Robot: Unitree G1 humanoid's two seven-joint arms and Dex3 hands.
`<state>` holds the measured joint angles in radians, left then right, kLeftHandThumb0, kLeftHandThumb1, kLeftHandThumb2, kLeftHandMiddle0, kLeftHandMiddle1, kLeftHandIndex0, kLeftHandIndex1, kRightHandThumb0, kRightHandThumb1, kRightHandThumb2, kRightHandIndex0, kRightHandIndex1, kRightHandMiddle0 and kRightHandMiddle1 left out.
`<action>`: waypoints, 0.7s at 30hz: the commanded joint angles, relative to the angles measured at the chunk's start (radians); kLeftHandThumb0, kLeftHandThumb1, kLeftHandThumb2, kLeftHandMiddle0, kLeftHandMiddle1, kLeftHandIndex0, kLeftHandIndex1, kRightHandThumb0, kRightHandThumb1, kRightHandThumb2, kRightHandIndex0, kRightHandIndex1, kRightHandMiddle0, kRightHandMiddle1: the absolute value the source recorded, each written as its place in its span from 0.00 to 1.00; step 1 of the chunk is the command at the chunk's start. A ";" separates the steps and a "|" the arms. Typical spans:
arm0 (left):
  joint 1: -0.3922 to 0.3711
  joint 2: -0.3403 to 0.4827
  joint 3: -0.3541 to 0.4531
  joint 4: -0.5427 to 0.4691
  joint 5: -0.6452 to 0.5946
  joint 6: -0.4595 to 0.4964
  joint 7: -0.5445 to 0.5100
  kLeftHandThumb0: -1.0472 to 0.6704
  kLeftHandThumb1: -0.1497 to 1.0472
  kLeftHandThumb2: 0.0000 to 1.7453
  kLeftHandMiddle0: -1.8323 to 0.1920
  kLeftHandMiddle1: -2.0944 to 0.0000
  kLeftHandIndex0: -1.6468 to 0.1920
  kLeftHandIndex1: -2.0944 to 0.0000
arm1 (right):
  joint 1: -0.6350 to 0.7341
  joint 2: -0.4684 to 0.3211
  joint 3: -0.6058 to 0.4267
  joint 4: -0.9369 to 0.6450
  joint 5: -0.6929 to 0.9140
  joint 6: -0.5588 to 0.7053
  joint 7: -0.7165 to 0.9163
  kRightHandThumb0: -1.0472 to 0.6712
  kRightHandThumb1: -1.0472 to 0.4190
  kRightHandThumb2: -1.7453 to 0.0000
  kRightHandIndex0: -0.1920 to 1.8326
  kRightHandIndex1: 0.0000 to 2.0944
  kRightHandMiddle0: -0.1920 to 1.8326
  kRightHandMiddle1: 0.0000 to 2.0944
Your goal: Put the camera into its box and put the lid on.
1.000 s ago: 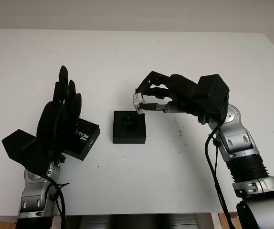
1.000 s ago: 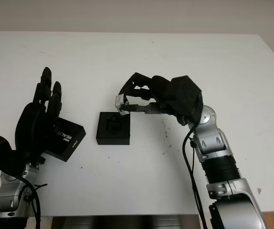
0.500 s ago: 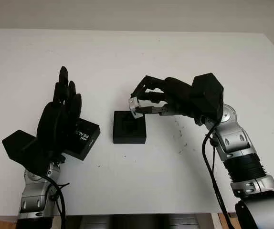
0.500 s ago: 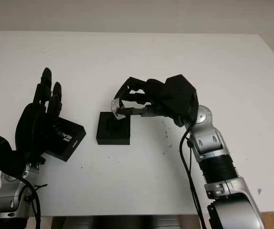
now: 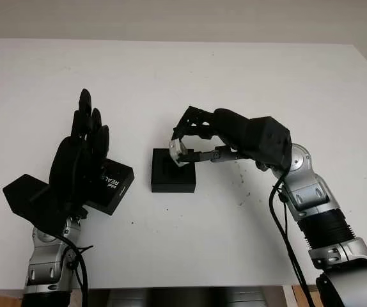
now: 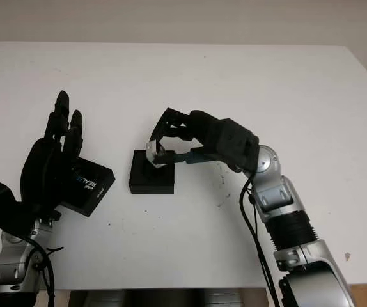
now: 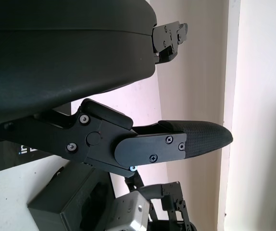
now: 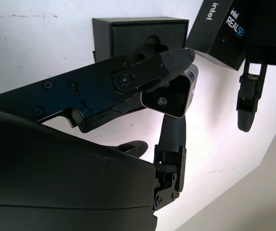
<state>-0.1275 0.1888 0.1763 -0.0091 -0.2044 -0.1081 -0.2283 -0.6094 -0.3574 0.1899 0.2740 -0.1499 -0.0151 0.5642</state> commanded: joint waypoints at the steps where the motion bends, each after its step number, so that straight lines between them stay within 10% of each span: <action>1: 0.008 0.001 -0.001 -0.014 0.000 -0.008 -0.002 0.16 1.00 0.30 1.00 1.00 1.00 1.00 | 0.005 -0.015 0.005 0.000 -0.010 -0.023 -0.005 0.30 0.00 0.93 0.26 0.06 0.32 0.85; 21: 0.012 -0.003 0.000 -0.015 -0.002 -0.014 0.002 0.16 1.00 0.29 1.00 1.00 1.00 1.00 | -0.004 -0.032 0.024 0.022 -0.072 -0.039 -0.007 0.30 0.00 0.92 0.26 0.05 0.32 0.85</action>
<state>-0.1236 0.1880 0.1765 -0.0088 -0.2059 -0.1183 -0.2288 -0.6041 -0.3765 0.2113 0.2877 -0.2177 -0.0419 0.5609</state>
